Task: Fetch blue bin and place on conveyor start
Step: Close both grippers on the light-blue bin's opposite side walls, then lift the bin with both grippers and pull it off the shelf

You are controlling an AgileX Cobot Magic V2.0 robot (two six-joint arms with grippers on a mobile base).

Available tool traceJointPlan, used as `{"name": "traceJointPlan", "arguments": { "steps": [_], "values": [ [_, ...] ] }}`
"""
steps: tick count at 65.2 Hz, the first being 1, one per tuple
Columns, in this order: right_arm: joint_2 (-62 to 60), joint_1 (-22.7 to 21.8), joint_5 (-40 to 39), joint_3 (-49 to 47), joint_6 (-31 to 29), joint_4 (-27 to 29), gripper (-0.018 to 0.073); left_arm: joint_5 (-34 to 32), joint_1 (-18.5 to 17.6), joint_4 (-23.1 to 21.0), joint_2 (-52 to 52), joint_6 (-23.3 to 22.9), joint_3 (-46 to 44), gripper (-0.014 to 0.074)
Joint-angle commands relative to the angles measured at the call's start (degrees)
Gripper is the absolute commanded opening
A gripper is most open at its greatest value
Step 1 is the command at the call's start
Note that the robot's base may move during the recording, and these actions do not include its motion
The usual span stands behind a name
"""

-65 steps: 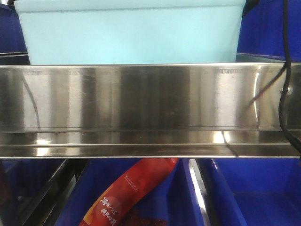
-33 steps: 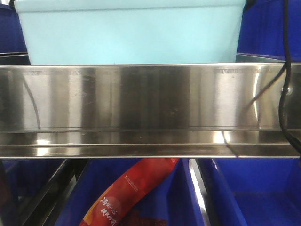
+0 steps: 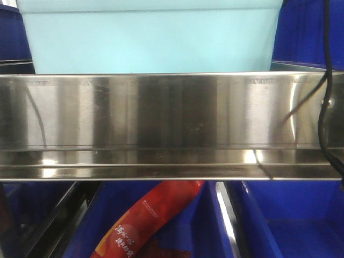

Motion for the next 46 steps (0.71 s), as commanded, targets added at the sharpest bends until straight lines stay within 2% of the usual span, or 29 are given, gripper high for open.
{"name": "traceJointPlan", "arguments": {
  "steps": [1,15,36,46],
  "values": [
    [-3.0,0.5,0.3,-0.4,0.3,-2.8,-0.0154,1.3,-1.8,4.4,-1.0,-2.3,-2.1,-0.0111],
    [-8.2,0.5,-0.4,-0.4,0.5,-3.1,-0.0154,1.6,-3.9,5.3,-5.1,-5.0,-3.2,-0.0111],
    [-15.5,0.5,-0.9,-0.4,0.5,-4.0,-0.0154,1.6,-5.6,7.9,-14.5,-5.5,-3.2,-0.0111],
    [-18.8,0.5,-0.9,-0.4,0.5,-5.2,-0.0154,1.6,-8.0,10.0,-17.3,-7.1,-3.2,-0.0111]
  ]
}}
